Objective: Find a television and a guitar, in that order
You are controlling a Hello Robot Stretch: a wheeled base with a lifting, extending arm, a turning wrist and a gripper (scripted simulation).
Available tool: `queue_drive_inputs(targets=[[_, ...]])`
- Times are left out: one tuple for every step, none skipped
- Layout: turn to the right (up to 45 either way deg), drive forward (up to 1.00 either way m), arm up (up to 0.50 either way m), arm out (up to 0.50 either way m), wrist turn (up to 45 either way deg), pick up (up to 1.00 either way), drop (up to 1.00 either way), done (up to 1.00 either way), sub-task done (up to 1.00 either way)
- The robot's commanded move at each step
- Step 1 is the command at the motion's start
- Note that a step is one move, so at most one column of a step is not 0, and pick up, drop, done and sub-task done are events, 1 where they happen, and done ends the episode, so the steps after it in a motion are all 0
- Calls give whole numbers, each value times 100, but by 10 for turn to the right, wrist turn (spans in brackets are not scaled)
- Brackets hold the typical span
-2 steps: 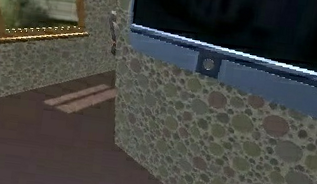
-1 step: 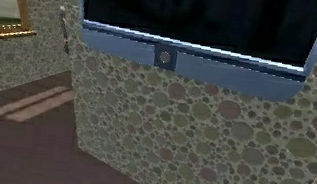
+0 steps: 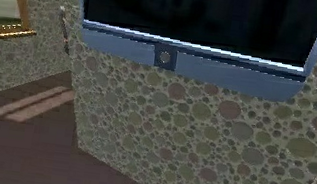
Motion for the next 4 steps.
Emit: queue_drive_inputs(targets=[[-450,0,0,0,0,0,0,0,0],[-450,0,0,0,0,0,0,0,0],[-450,0,0,0,0,0,0,0,0],[-360,0,0,0,0,0,0,0,0]])
